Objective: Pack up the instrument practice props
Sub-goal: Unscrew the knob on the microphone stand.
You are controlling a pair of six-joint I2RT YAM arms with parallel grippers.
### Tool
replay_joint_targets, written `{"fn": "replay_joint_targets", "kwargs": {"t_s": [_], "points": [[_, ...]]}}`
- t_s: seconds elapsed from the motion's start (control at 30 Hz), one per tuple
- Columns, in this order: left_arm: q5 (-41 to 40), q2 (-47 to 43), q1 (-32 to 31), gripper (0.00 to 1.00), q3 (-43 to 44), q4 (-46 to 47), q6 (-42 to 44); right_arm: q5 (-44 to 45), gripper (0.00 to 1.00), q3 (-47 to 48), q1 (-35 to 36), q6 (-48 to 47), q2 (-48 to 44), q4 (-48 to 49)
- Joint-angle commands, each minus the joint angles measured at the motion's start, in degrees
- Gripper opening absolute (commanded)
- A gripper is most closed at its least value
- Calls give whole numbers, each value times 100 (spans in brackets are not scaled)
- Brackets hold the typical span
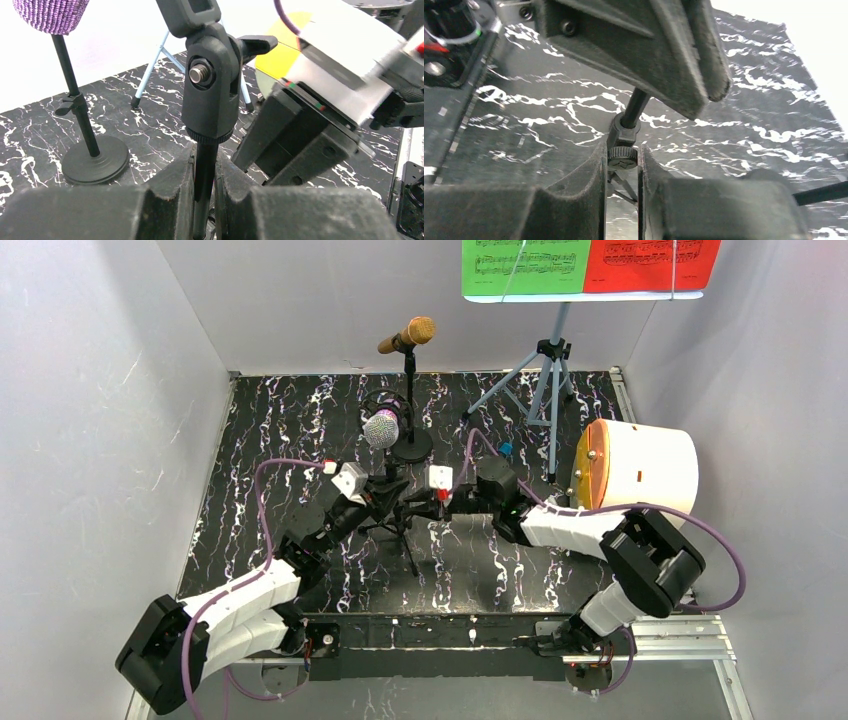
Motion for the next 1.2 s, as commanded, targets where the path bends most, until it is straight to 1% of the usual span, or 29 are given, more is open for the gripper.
{"fn": "replay_joint_targets", "kwargs": {"t_s": [0.0,0.13,0.3,0.37,0.43,0.5,0.57,0.67,0.77,0.83,0.9,1.0,1.07,1.17], "points": [[-78,36,-1,0,-99,-317,-388,1355,1,-190,95,-2148,-26,-998],[-128,59,5,0,-108,-325,-371,2786,1,-296,548,-3092,-56,-910],[-110,105,1,0,-96,-325,-369,4142,1,-713,990,-4020,52,46],[-109,122,1,0,-93,-325,-367,4566,1,-793,1101,-4383,156,299],[-110,141,-1,0,-91,-326,-367,4812,1,-871,1154,-4635,267,594],[-112,153,-1,0,-90,-325,-363,4998,1,-952,1196,-4654,347,1009],[-119,144,0,0,-98,-330,-355,4978,1,-1031,1200,-4581,377,1278],[-125,110,7,0,-116,-334,-336,4779,2,-886,1201,-3830,230,1072],[-128,105,3,0,-121,-344,-301,4432,18,-671,1201,-2943,20,579],[-119,124,4,0,-117,-345,-295,4320,27,-617,1201,-2389,-38,599],[-119,125,2,0,-117,-343,-287,4389,37,-621,1154,-1641,-102,784],[-136,96,8,0,-134,-345,-266,4162,49,-586,962,-496,-333,695],[-132,90,5,0,-144,-343,-256,3641,55,-565,723,328,-503,563],[-108,118,1,0,-128,-343,-258,2998,58,-541,387,1533,-586,464]]}}
